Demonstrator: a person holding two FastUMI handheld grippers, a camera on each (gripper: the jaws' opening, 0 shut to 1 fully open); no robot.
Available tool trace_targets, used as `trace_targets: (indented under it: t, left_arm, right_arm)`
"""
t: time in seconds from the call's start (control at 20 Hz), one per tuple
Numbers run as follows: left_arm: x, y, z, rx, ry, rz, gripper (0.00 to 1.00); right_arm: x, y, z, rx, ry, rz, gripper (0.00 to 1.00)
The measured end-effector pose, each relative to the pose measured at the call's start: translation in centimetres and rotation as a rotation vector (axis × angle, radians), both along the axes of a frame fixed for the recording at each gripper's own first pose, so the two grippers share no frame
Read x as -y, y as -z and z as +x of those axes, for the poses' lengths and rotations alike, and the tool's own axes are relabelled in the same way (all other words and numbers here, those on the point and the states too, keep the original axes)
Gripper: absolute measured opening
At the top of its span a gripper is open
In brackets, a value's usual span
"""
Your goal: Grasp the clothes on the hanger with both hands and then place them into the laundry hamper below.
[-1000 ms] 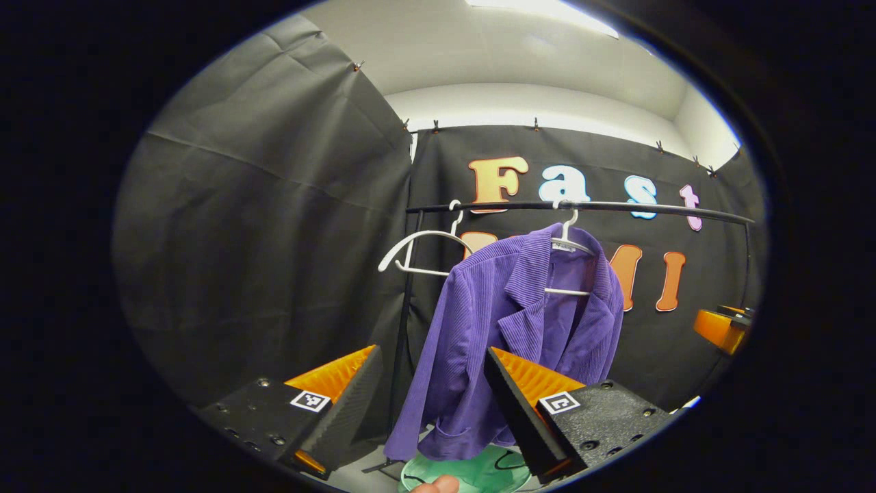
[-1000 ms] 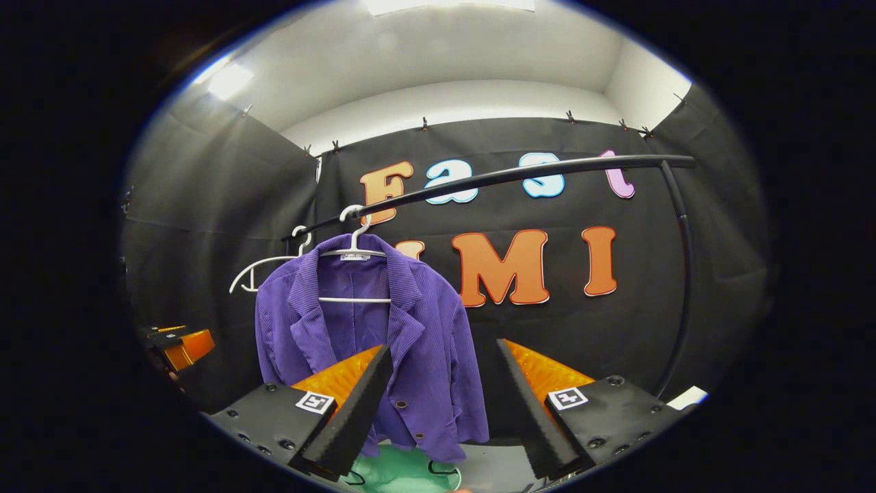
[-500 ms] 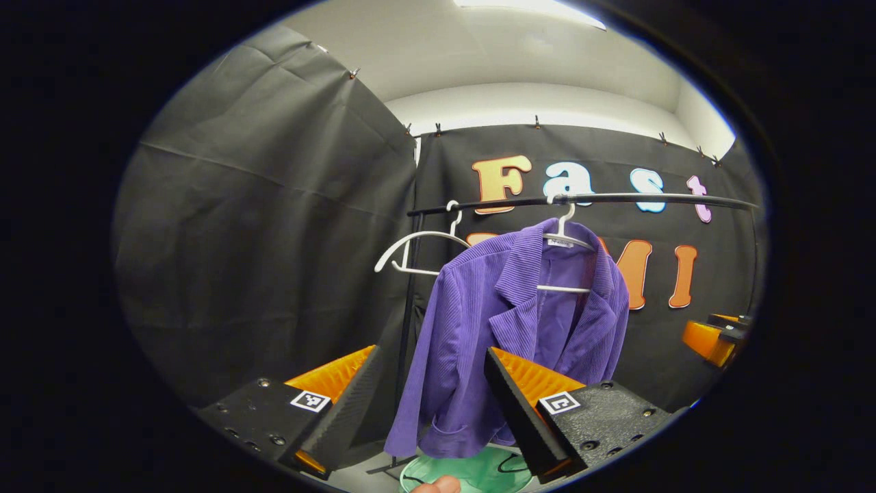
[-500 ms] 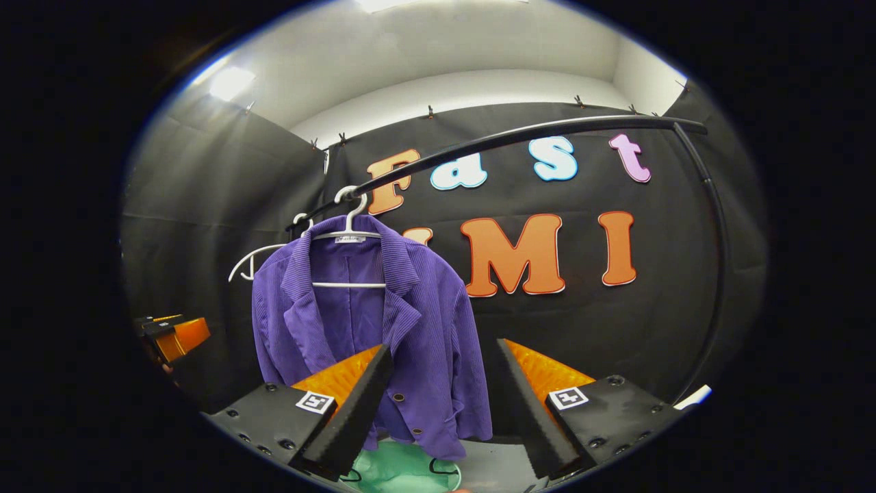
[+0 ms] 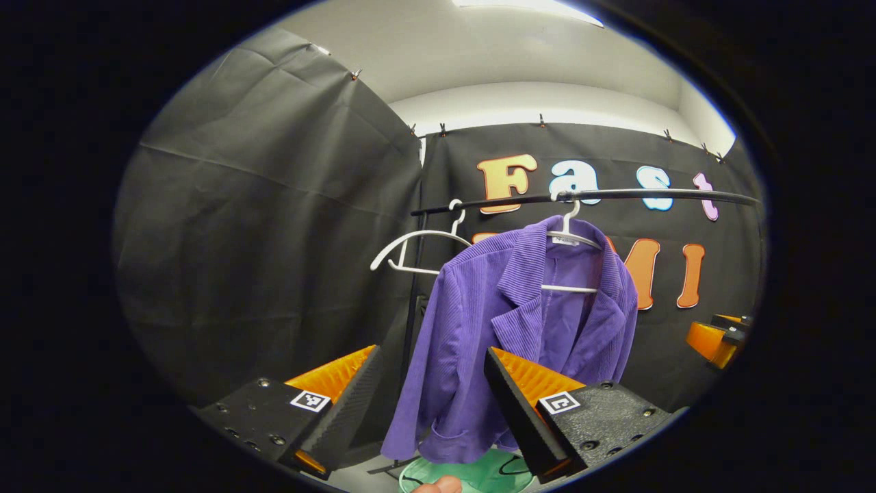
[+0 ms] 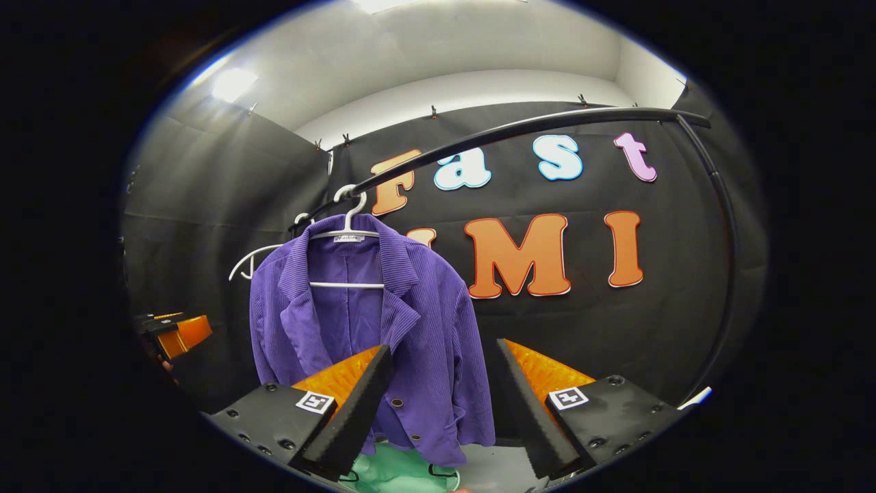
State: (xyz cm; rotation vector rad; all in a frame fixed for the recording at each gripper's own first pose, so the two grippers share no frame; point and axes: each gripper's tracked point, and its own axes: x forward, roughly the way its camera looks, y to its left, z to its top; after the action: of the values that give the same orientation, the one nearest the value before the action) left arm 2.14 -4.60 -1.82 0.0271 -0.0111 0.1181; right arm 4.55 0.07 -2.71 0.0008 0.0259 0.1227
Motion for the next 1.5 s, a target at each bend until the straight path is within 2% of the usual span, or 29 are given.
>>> trace_targets:
  t: [0.3, 0.35, 0.4, 0.45, 0.5, 0.55, 0.7, 0.75, 0.8, 0.9, 0.95, 1.0, 1.1, 1.2, 1.3, 1.35, 1.45, 1.5]
  left_arm:
    - [-1.5, -0.8, -0.5, 0.005, -0.003, 0.014, 0.96]
    - [-1.7, -0.7, -0.5, 0.002, -0.004, 0.018, 0.92]
    - [-2.0, -0.7, -0.3, 0.004, -0.009, 0.022, 0.96]
    - [-2.2, -0.7, -0.1, 0.007, -0.015, 0.026, 0.92]
    - [-2.3, -0.7, 0.3, 0.006, -0.019, 0.025, 0.96]
    - [-2.2, -0.6, 0.7, 0.003, -0.014, 0.019, 0.93]
    - [-1.8, -0.1, 1.9, 0.002, 0.034, -0.001, 0.96]
    - [-1.8, 0.1, 2.1, -0.002, 0.040, -0.007, 0.93]
    - [-1.8, 0.3, 2.1, -0.010, 0.048, -0.014, 0.94]
    - [-1.6, 0.8, 2.0, -0.030, 0.071, -0.020, 0.96]
    - [-1.6, 0.9, 2.0, -0.028, 0.076, -0.018, 0.93]
    - [-1.5, 0.8, 2.1, -0.023, 0.074, -0.015, 0.96]
    - [-1.1, 1.4, 2.3, -0.038, 0.061, -0.014, 0.92]
    - [-0.2, 1.9, 2.6, -0.040, 0.043, -0.041, 0.96]
    - [0.2, 2.5, 2.9, -0.039, -0.011, -0.066, 0.96]
    - [0.6, 2.6, 3.0, -0.037, -0.033, -0.071, 0.92]
    - [0.6, 2.6, 3.0, -0.020, -0.093, -0.044, 0.96]
    - [0.2, 2.3, 2.9, -0.014, -0.133, -0.026, 0.92]
  right_arm:
    - [-0.8, 0.4, 0.1, -0.017, 0.004, 0.000, 0.94]
    - [-0.9, 0.4, 0.1, -0.016, 0.009, -0.005, 0.94]
    - [-1.0, 0.4, 0.2, -0.011, 0.014, -0.013, 0.94]
    - [-1.1, 0.4, 0.4, -0.004, 0.017, -0.020, 0.94]
    - [-1.3, 0.4, 0.6, -0.005, 0.016, -0.023, 0.94]
    - [-1.6, 0.4, 0.5, 0.001, 0.013, -0.017, 0.94]
    - [-2.3, 0.5, 0.9, -0.007, 0.014, -0.004, 0.94]
    - [-2.5, 0.7, 1.0, -0.013, 0.015, -0.007, 0.98]
    - [-2.3, 0.7, 0.9, -0.015, 0.022, -0.010, 0.94]
    - [-2.3, 1.1, 1.1, -0.026, 0.032, -0.016, 0.94]
    - [-2.4, 1.3, 1.3, -0.030, 0.034, -0.017, 0.94]
    - [-2.6, 1.4, 1.4, -0.032, 0.029, -0.014, 0.94]
    - [-2.8, 2.1, 2.0, -0.043, 0.013, -0.014, 0.94]
    - [-3.8, 2.7, 2.8, -0.060, -0.041, 0.012, 0.98]
    - [-5.0, 3.5, 4.4, -0.085, -0.102, 0.049, 0.94]
    - [-5.4, 3.9, 5.0, -0.098, -0.128, 0.067, 0.94]
    - [-6.0, 5.1, 6.5, -0.119, -0.152, 0.092, 0.94]
    - [-6.2, 5.6, 7.1, -0.131, -0.156, 0.100, 0.94]
